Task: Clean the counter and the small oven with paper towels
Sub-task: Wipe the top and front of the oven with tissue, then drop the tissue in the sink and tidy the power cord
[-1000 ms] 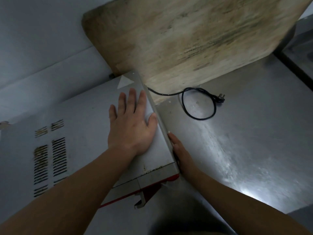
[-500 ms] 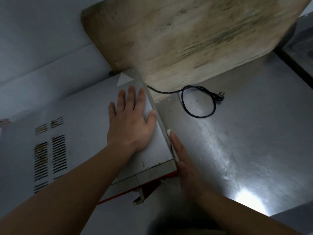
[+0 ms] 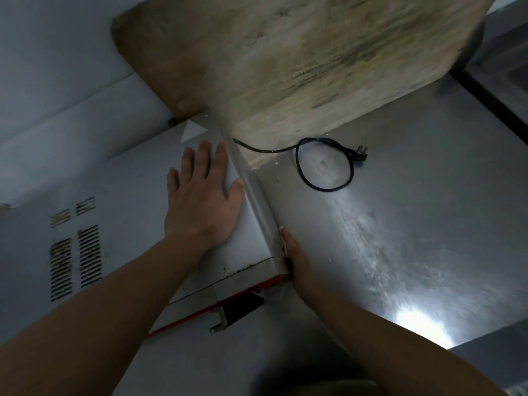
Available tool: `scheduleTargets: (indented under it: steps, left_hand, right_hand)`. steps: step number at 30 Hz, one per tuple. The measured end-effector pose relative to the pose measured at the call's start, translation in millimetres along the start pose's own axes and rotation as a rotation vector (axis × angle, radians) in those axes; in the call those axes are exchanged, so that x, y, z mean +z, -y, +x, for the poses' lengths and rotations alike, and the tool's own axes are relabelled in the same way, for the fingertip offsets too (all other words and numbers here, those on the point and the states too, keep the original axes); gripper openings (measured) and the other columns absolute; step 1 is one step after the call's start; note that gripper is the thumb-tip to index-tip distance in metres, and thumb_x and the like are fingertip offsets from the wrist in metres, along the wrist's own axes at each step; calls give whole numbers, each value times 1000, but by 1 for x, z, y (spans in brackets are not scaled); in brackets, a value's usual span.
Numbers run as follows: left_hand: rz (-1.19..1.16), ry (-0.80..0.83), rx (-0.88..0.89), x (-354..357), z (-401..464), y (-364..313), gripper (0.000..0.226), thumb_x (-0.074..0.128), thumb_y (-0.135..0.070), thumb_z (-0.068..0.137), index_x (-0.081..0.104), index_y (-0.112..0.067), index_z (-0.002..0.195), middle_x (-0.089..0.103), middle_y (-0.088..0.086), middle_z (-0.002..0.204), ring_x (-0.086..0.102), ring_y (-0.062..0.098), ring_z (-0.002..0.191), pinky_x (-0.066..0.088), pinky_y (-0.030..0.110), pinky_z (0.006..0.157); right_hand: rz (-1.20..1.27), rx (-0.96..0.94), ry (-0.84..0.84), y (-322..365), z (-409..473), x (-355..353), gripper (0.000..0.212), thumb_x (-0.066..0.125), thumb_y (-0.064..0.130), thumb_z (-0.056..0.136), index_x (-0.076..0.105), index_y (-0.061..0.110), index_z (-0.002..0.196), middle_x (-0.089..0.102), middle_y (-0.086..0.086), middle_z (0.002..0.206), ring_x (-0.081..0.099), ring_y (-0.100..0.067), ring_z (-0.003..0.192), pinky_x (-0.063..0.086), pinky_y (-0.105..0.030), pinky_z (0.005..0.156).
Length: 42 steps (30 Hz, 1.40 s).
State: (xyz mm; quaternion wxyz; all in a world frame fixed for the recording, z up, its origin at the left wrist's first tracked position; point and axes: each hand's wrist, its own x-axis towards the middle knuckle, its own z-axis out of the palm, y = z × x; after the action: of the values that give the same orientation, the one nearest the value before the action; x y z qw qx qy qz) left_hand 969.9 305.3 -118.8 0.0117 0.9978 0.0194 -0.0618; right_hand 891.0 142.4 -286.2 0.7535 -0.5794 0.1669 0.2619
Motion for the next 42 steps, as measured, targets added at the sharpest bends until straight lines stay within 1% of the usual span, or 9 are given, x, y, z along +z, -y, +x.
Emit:
scheduleTargets:
  steps: [6, 12, 15, 24, 26, 29, 33, 37, 42]
  left_hand:
    - [12, -11, 4, 0, 0, 0, 71, 11, -59, 97, -4, -28, 160, -8, 0, 169, -9, 24, 154, 0, 52, 124]
    - [27, -17, 13, -3, 1, -2, 70, 14, -57, 99, 1, -26, 160, -3, 3, 169, -3, 29, 154, 5, 57, 122]
    - [33, -20, 21, -3, 1, -1, 70, 13, -58, 98, 3, -25, 159, 0, 4, 168, 1, 31, 153, 9, 59, 120]
    - [0, 60, 48, -16, -7, -1, 72, 10, -59, 98, 0, -23, 160, -4, 4, 168, -2, 32, 153, 3, 62, 119]
    - [92, 46, 100, -24, -9, -4, 71, 11, -55, 100, 8, -15, 159, 5, 9, 167, 5, 32, 153, 8, 63, 118]
    - [468, -14, 234, -47, -20, -21, 54, 20, -38, 102, 49, -8, 137, 43, 16, 150, 23, 33, 146, 15, 62, 116]
    - [565, 30, 509, -61, -47, -69, 25, 42, -17, 91, 67, -18, 90, 65, 3, 88, 61, 23, 84, 50, 40, 78]
    - [487, 38, 714, -51, -82, -128, 26, 40, -19, 95, 66, -18, 97, 64, 3, 88, 62, 22, 75, 55, 37, 66]
    - [450, 101, 925, -30, -145, -205, 23, 42, -18, 95, 64, -12, 100, 68, 14, 110, 63, 31, 91, 50, 37, 76]
  right_hand:
    - [10, -137, 23, 15, -42, 12, 80, 48, 64, 81, 40, 23, 149, 39, 12, 153, 35, -2, 141, 23, -32, 120]
    - [-56, -264, -60, 32, -76, 16, 39, 40, 19, 105, 50, 18, 143, 50, 17, 141, 47, 18, 120, 36, -8, 103]
    - [-173, -323, -147, 29, -87, 15, 37, 41, 6, 104, 55, 9, 138, 56, 3, 141, 52, 0, 127, 38, -19, 109]
    - [-824, -240, -178, 10, -122, 0, 39, 48, 15, 97, 63, 24, 131, 65, 3, 130, 59, -15, 119, 44, -27, 100]
    - [-1006, -153, -167, 9, -130, -5, 39, 49, 18, 96, 61, 19, 133, 62, -1, 135, 56, -19, 123, 43, -30, 104]
    - [-1227, -37, -141, 13, -143, -14, 46, 47, 18, 95, 54, 17, 140, 55, -4, 142, 51, -23, 130, 38, -31, 108]
    - [-1371, 57, -193, 33, -170, -37, 47, 47, 19, 96, 50, 16, 143, 53, -7, 143, 48, -26, 130, 40, -32, 103]
    - [-1454, 134, -303, 50, -205, -76, 48, 49, 22, 96, 49, 18, 143, 50, -7, 146, 47, -28, 131, 40, -34, 104]
    - [-1451, 256, -430, 64, -263, -138, 50, 53, 19, 95, 48, 17, 145, 49, -8, 146, 51, -30, 128, 43, -34, 100]
